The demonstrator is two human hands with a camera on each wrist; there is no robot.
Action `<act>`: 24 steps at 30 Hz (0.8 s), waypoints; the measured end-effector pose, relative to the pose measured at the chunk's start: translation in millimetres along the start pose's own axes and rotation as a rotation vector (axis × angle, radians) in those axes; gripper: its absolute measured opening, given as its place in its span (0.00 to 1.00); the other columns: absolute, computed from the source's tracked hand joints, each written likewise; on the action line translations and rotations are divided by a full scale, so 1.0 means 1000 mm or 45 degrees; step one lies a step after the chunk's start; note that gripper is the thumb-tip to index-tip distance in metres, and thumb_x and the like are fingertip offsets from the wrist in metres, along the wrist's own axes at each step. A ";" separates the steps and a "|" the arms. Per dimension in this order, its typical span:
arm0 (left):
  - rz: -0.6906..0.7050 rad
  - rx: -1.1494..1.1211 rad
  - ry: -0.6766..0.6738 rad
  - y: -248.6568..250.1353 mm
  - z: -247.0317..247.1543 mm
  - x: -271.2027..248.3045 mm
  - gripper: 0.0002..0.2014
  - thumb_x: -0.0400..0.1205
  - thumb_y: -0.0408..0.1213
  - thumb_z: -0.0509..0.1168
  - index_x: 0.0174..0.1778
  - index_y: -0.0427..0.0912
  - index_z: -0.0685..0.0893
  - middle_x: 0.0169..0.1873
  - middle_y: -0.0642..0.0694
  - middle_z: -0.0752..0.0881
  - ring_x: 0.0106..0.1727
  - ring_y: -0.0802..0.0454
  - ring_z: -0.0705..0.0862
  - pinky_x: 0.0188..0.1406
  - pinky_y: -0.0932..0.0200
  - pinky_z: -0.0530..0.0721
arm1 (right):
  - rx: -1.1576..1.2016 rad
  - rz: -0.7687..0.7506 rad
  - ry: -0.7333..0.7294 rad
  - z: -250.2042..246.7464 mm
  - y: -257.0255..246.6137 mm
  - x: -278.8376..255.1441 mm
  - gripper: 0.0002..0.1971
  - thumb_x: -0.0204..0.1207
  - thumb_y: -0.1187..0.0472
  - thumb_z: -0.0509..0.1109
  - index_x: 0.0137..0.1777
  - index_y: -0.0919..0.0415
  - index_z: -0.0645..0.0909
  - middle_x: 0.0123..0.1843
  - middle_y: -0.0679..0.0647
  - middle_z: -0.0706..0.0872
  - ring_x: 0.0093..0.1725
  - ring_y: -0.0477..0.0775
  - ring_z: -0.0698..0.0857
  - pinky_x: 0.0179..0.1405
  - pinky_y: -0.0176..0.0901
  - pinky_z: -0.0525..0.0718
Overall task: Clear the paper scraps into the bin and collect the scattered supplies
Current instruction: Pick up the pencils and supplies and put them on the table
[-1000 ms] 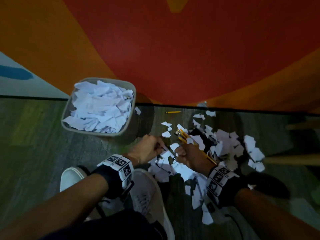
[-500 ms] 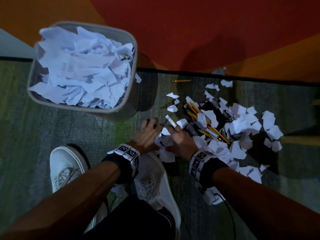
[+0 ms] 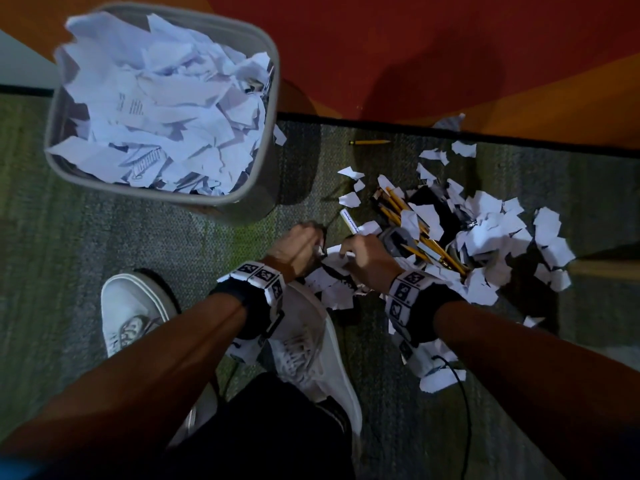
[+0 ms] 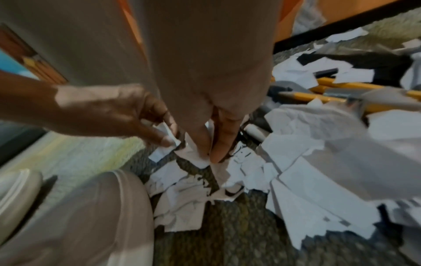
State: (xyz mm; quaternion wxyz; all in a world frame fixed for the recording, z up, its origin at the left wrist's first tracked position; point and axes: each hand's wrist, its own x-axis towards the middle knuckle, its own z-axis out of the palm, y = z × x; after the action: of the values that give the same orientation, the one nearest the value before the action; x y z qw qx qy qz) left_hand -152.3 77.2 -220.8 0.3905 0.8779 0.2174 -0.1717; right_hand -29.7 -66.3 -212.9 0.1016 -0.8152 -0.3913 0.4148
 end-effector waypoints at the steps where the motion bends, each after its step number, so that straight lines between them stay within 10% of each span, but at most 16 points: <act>1: 0.037 -0.032 0.020 -0.004 0.001 -0.002 0.06 0.77 0.39 0.66 0.44 0.42 0.84 0.50 0.41 0.81 0.52 0.40 0.82 0.54 0.45 0.80 | -0.008 -0.007 -0.013 -0.001 0.003 -0.003 0.03 0.73 0.67 0.71 0.44 0.67 0.85 0.45 0.64 0.87 0.45 0.64 0.86 0.44 0.55 0.86; 4: 0.131 0.185 -0.032 -0.002 0.006 -0.010 0.20 0.76 0.44 0.75 0.62 0.42 0.82 0.66 0.40 0.76 0.66 0.38 0.75 0.61 0.51 0.74 | -0.155 -0.040 -0.071 0.000 0.008 -0.019 0.03 0.74 0.68 0.71 0.42 0.67 0.80 0.43 0.63 0.83 0.46 0.66 0.85 0.39 0.52 0.81; 8: 0.064 0.502 -0.162 0.005 0.022 -0.018 0.45 0.59 0.54 0.83 0.69 0.45 0.71 0.69 0.41 0.67 0.67 0.36 0.70 0.49 0.39 0.86 | -0.490 -0.134 -0.058 0.017 0.016 -0.046 0.33 0.64 0.55 0.81 0.68 0.60 0.72 0.64 0.61 0.75 0.64 0.67 0.73 0.55 0.58 0.80; 13: 0.082 0.630 -0.087 0.025 0.027 -0.015 0.21 0.77 0.38 0.71 0.64 0.37 0.76 0.68 0.35 0.71 0.66 0.33 0.74 0.60 0.42 0.81 | -0.506 -0.155 0.046 0.028 0.012 -0.047 0.28 0.71 0.68 0.69 0.73 0.62 0.73 0.63 0.64 0.76 0.60 0.71 0.75 0.52 0.63 0.82; 16: 0.147 0.567 -0.158 0.024 0.028 -0.013 0.10 0.82 0.35 0.62 0.58 0.38 0.81 0.63 0.38 0.77 0.66 0.38 0.77 0.63 0.50 0.76 | -0.317 -0.231 0.004 0.040 0.028 -0.035 0.16 0.71 0.67 0.65 0.59 0.66 0.81 0.54 0.65 0.79 0.50 0.70 0.81 0.48 0.66 0.82; 20: 0.088 0.196 -0.195 0.012 0.034 -0.014 0.10 0.78 0.30 0.62 0.49 0.35 0.87 0.47 0.36 0.82 0.49 0.37 0.84 0.48 0.43 0.84 | -0.182 -0.178 -0.039 0.032 0.023 -0.026 0.11 0.71 0.71 0.69 0.53 0.69 0.87 0.52 0.65 0.85 0.53 0.67 0.85 0.54 0.60 0.84; 24: 0.096 0.065 -0.131 0.013 0.017 -0.021 0.09 0.81 0.33 0.63 0.52 0.37 0.86 0.49 0.44 0.84 0.52 0.41 0.84 0.54 0.49 0.82 | -0.122 -0.066 0.047 0.005 0.002 -0.019 0.05 0.74 0.72 0.70 0.47 0.73 0.84 0.48 0.69 0.86 0.49 0.68 0.86 0.44 0.53 0.80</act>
State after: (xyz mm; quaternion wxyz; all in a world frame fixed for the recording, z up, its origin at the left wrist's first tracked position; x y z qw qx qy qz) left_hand -165.1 51.5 -213.5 0.3848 0.8851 0.1594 -0.2074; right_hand -38.7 -81.7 -205.6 0.0804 -0.8162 -0.4298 0.3776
